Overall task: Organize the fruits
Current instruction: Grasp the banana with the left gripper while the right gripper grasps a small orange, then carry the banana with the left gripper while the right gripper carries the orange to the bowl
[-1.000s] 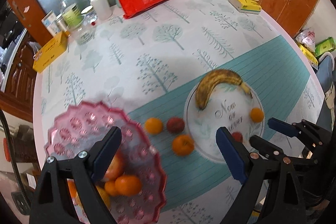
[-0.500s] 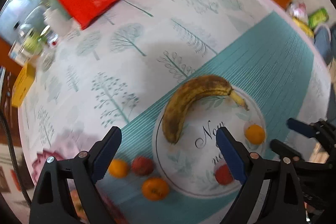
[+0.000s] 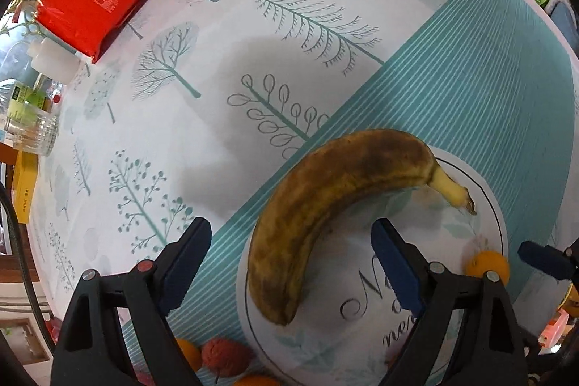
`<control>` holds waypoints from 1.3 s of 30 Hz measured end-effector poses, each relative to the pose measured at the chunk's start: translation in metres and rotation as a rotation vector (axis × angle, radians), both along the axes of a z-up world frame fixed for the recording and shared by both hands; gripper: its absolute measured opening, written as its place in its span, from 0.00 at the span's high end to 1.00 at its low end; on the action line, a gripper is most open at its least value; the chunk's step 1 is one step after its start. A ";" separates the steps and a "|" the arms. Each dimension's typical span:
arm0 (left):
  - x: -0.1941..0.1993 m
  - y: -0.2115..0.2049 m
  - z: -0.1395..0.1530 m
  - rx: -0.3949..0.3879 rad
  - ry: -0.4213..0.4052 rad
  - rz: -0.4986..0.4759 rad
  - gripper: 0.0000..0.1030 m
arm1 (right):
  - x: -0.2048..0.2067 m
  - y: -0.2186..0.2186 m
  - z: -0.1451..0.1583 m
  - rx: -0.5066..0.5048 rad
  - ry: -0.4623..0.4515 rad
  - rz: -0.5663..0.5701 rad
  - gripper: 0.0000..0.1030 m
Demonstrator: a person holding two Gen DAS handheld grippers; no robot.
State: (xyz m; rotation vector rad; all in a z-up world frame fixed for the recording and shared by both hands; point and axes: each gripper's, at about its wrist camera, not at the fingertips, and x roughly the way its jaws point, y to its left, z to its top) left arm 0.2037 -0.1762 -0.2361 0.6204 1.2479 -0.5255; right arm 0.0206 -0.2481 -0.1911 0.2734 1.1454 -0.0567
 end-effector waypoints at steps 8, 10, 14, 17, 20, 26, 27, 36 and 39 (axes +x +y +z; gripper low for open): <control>0.005 -0.007 -0.005 -0.032 0.008 -0.025 0.16 | 0.007 0.004 -0.009 -0.024 -0.010 0.030 0.49; 0.007 -0.008 -0.006 -0.058 0.022 -0.033 0.18 | 0.008 0.005 -0.009 -0.038 -0.016 0.039 0.49; 0.009 -0.007 -0.005 -0.111 0.065 -0.063 0.34 | 0.011 0.008 -0.009 -0.063 -0.026 0.052 0.50; 0.005 -0.006 -0.005 -0.108 0.045 -0.083 0.38 | 0.013 0.011 -0.008 -0.103 -0.033 0.064 0.57; 0.004 -0.004 -0.003 -0.103 0.031 -0.079 0.45 | 0.014 0.013 -0.007 -0.101 -0.035 0.075 0.69; 0.005 0.004 0.001 -0.102 0.004 -0.036 0.63 | 0.015 0.015 -0.008 -0.106 -0.035 0.072 0.71; 0.007 0.007 0.002 -0.107 0.007 -0.020 0.65 | 0.015 0.015 -0.009 -0.101 -0.036 0.070 0.71; 0.005 0.020 0.015 -0.169 0.038 0.070 0.70 | 0.008 0.016 0.002 -0.096 -0.065 0.053 0.71; -0.004 0.024 0.027 -0.194 0.033 0.085 0.70 | 0.004 0.017 0.007 -0.098 -0.072 0.045 0.71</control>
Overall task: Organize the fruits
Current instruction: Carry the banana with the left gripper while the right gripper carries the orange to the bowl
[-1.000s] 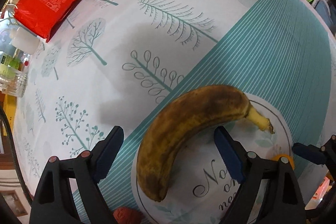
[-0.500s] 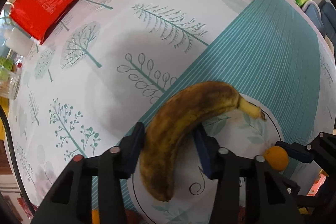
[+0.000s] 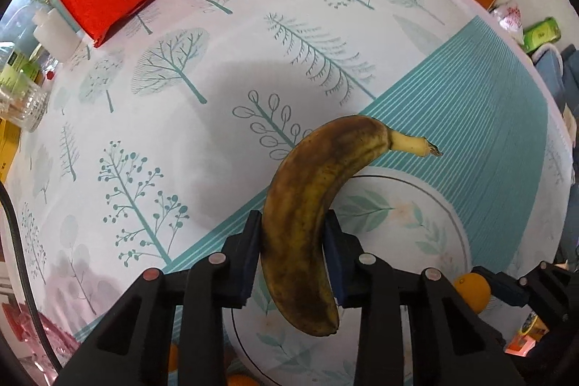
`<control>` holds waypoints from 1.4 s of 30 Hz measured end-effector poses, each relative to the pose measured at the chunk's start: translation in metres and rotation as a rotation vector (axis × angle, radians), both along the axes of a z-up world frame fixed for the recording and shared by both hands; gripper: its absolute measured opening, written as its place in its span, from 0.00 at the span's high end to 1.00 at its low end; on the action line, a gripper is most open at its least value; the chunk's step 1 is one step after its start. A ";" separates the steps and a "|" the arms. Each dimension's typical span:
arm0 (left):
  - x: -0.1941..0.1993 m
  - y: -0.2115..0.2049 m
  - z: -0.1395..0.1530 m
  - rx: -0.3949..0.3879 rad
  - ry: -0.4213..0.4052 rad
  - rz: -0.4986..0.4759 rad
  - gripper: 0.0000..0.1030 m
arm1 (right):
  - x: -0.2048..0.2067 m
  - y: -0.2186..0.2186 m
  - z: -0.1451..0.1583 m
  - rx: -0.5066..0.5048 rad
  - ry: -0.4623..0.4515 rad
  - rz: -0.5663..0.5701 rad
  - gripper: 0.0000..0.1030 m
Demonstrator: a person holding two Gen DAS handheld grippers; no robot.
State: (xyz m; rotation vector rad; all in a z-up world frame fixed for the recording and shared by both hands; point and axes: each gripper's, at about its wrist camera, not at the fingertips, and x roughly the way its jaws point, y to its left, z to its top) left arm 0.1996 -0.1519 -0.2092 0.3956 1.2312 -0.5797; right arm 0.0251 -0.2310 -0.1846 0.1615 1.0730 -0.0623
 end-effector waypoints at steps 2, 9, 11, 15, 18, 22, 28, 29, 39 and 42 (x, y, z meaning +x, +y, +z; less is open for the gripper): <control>0.002 0.003 0.007 -0.012 -0.001 0.007 0.70 | -0.002 0.000 0.003 -0.001 -0.004 -0.005 0.71; -0.012 0.022 0.048 -0.074 -0.022 0.034 0.70 | -0.009 0.006 0.018 -0.012 -0.026 -0.019 0.71; -0.019 0.030 0.063 -0.096 -0.032 0.042 0.70 | -0.011 0.011 0.023 -0.018 -0.033 -0.022 0.72; -0.036 0.055 0.092 -0.126 -0.055 0.066 0.70 | -0.013 0.020 0.036 -0.025 -0.047 -0.024 0.72; -0.048 0.081 0.111 -0.154 -0.070 0.086 0.70 | -0.014 0.031 0.045 -0.019 -0.056 -0.018 0.71; -0.060 0.117 0.129 -0.172 -0.088 0.123 0.70 | -0.012 0.055 0.059 -0.025 -0.072 0.010 0.71; -0.075 0.188 0.147 -0.195 -0.110 0.223 0.70 | -0.005 0.097 0.079 -0.034 -0.105 0.083 0.71; -0.076 0.199 0.149 -0.193 -0.115 0.239 0.70 | -0.003 0.108 0.082 -0.031 -0.111 0.103 0.72; -0.088 0.319 0.152 -0.146 -0.169 0.461 0.70 | 0.012 0.188 0.089 -0.003 -0.111 0.256 0.71; -0.092 0.349 0.147 -0.127 -0.178 0.519 0.70 | 0.018 0.210 0.085 0.004 -0.092 0.297 0.71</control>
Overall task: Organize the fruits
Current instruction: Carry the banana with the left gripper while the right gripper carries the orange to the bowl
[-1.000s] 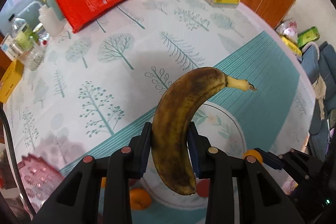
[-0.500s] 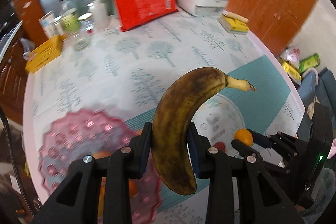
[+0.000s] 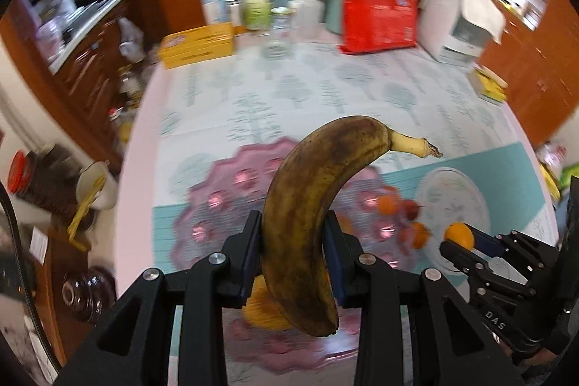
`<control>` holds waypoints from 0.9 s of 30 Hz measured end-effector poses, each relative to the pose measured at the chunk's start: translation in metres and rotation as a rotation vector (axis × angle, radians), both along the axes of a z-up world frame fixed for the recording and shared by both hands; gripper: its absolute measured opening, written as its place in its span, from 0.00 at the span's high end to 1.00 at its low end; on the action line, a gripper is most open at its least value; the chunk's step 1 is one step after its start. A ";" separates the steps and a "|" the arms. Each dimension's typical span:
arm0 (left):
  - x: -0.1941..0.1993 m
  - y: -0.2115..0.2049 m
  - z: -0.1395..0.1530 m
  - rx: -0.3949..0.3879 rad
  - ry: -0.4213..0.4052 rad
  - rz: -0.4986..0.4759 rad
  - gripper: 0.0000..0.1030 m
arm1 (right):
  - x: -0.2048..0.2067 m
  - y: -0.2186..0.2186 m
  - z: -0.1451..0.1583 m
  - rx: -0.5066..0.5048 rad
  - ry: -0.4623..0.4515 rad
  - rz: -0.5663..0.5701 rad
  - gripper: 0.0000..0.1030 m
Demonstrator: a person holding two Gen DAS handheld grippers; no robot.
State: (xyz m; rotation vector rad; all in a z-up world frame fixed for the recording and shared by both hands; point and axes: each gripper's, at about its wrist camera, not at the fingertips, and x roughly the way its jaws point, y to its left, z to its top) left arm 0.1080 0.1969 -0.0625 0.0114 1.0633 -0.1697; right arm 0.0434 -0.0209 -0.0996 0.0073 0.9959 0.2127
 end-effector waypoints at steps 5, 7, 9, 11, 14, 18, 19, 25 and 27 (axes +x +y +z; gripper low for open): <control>-0.004 0.038 -0.016 0.013 0.022 0.059 0.70 | 0.005 0.036 -0.006 -0.008 0.025 0.069 0.71; -0.004 0.046 -0.023 0.028 0.025 0.066 0.70 | 0.006 0.048 -0.010 -0.011 0.038 0.092 0.71; -0.002 0.053 -0.030 0.042 0.025 0.064 0.70 | 0.006 0.057 -0.014 -0.014 0.052 0.107 0.71; 0.002 0.056 -0.037 0.048 0.025 0.056 0.70 | 0.007 0.065 -0.019 -0.013 0.069 0.117 0.71; 0.009 0.058 -0.048 0.066 0.023 0.035 0.70 | 0.008 0.073 -0.027 -0.016 0.092 0.120 0.71; 0.024 0.050 -0.058 0.093 0.014 -0.005 0.70 | 0.010 0.079 -0.037 -0.010 0.125 0.113 0.71; 0.027 0.046 -0.060 0.102 0.011 -0.015 0.70 | 0.010 0.080 -0.038 -0.010 0.131 0.113 0.71; 0.047 0.030 -0.075 0.179 -0.010 -0.101 0.70 | 0.014 0.084 -0.047 -0.017 0.154 0.104 0.71; 0.052 0.025 -0.080 0.188 -0.004 -0.122 0.70 | 0.015 0.084 -0.049 -0.017 0.161 0.103 0.71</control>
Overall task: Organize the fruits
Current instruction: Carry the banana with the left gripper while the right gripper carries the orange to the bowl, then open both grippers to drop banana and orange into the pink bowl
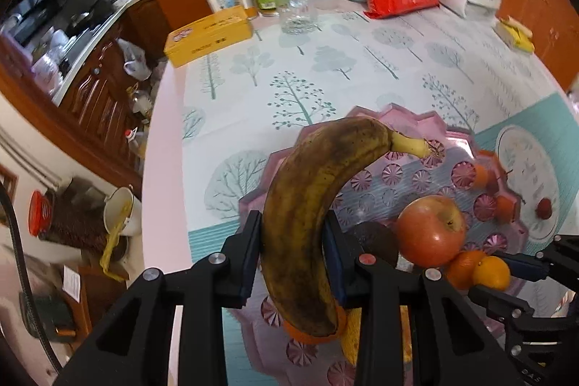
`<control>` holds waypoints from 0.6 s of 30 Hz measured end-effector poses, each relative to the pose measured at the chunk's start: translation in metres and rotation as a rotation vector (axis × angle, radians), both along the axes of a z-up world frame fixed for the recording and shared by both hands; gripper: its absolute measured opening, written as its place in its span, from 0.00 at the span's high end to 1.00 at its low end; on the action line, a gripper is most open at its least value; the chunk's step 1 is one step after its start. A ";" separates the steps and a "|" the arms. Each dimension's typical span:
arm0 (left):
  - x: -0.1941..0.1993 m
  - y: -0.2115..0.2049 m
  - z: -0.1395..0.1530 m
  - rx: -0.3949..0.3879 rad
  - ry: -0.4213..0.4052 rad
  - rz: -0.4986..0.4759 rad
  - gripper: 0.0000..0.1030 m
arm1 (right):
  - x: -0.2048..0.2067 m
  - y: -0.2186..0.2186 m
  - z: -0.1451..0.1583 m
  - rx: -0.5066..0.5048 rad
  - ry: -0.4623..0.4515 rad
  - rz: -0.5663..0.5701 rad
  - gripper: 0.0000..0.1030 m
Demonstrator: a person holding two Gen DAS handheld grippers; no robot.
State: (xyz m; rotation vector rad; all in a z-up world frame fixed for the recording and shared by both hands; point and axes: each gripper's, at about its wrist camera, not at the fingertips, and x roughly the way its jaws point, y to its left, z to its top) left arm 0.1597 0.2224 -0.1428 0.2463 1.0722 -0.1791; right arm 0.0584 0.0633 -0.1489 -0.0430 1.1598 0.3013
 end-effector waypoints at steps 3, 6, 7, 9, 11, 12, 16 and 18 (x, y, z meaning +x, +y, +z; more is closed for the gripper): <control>0.008 -0.005 -0.012 0.013 0.026 -0.024 0.70 | 0.001 0.000 -0.002 -0.002 0.002 0.000 0.71; 0.013 -0.009 -0.024 0.027 0.050 -0.038 0.70 | 0.001 0.002 -0.002 -0.013 -0.005 0.009 0.71; 0.013 -0.010 -0.026 0.028 0.054 -0.039 0.70 | 0.001 0.003 -0.002 -0.016 -0.007 0.011 0.71; 0.014 -0.011 -0.029 0.028 0.064 -0.037 0.69 | 0.000 0.004 -0.002 -0.022 -0.010 0.018 0.70; 0.014 -0.010 -0.032 0.027 0.077 -0.034 0.69 | 0.001 0.005 -0.003 -0.023 -0.011 0.022 0.68; 0.013 -0.011 -0.033 0.025 0.082 -0.034 0.68 | 0.001 0.005 -0.003 -0.019 -0.011 0.026 0.67; 0.011 -0.011 -0.026 0.021 0.055 -0.030 0.62 | 0.001 0.005 -0.002 -0.008 -0.016 0.035 0.60; 0.010 -0.011 -0.021 0.014 0.047 -0.019 0.44 | 0.001 0.005 -0.002 -0.007 -0.019 0.037 0.59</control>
